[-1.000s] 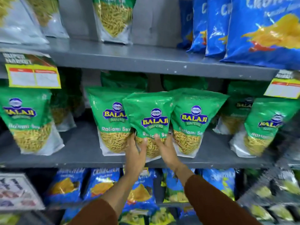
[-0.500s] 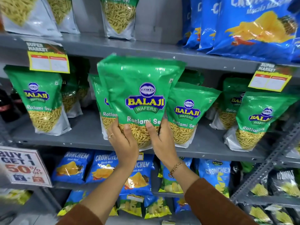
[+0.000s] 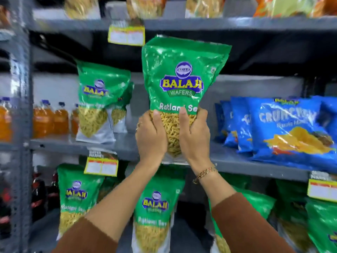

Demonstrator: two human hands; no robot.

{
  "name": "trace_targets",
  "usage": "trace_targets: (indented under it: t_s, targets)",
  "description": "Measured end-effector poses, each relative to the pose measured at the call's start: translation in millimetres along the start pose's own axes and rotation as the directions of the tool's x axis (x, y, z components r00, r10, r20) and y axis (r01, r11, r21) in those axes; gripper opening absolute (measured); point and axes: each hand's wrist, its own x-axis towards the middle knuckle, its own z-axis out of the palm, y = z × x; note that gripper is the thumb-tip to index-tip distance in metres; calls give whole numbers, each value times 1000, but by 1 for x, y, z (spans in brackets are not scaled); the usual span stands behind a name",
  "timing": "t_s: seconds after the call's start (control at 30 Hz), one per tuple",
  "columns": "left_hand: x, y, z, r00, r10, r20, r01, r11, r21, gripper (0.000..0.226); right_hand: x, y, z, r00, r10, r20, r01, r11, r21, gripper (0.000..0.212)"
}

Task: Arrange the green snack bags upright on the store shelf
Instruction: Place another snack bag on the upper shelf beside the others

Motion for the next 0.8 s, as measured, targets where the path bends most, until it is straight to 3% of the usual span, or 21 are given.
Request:
trace_targets:
  t_s: [0.17, 0.3, 0.5, 0.57, 0.63, 0.7, 0.8]
  targets:
    - [34, -42, 22, 988, -68, 135, 59, 996, 69, 27, 29, 36, 42, 986, 100, 135, -100, 995, -1, 34]
    - [54, -64, 33, 968, -112, 224, 86, 989, 123, 37, 45, 52, 62, 972, 153, 181, -158, 987, 13, 24]
    - [67, -85, 43, 960, -110, 258, 66, 983, 172, 41, 54, 68, 77, 955, 211, 208, -211, 977, -25, 29]
    - [70, -86, 42, 938, -142, 316, 91, 981, 171, 43, 56, 70, 79, 955, 218, 200, -214, 976, -40, 39]
    - [71, -83, 36, 903, -180, 390, 126, 979, 161, 43, 49, 72, 83, 978, 185, 93, -178, 980, -84, 50]
    - [62, -83, 20, 897, -132, 423, 100, 990, 98, 44, 25, 69, 91, 993, 60, -97, -75, 985, -154, 57]
    - [25, -102, -37, 960, 163, 226, -144, 985, -100, 40, -46, 58, 116, 948, -160, -276, 114, 978, -177, 54]
